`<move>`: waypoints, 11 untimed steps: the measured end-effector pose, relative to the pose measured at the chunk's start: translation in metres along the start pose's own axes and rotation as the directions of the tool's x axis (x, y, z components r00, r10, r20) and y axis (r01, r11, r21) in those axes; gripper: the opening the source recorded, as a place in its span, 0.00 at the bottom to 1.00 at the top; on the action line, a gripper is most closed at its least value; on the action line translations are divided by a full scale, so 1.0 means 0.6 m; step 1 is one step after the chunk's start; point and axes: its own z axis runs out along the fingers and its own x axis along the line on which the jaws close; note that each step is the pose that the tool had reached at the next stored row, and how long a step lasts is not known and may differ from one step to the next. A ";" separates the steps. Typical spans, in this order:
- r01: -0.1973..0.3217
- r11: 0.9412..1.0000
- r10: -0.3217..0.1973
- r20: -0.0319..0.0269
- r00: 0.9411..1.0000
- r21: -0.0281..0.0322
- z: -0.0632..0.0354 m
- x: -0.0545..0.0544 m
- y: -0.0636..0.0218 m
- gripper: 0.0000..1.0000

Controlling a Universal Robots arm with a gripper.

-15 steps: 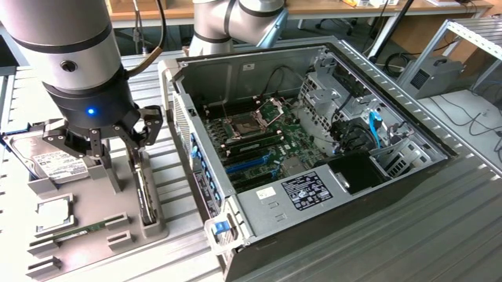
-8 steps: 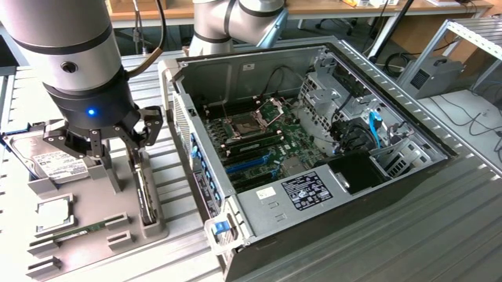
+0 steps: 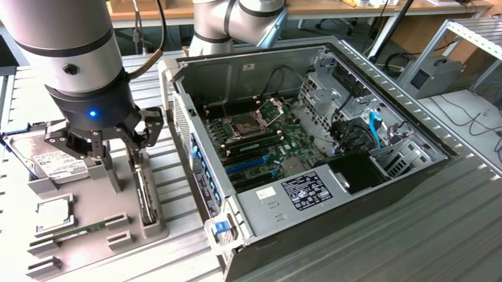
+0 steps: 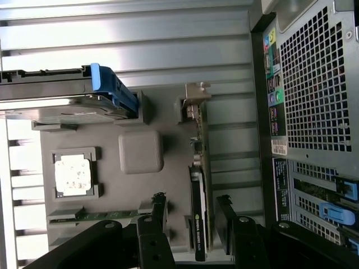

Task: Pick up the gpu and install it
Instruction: 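Pick up the gpu and move the gpu toward the slot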

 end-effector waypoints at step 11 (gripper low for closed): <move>0.000 1.000 0.000 0.000 1.000 0.000 0.031 0.000 -0.014 0.48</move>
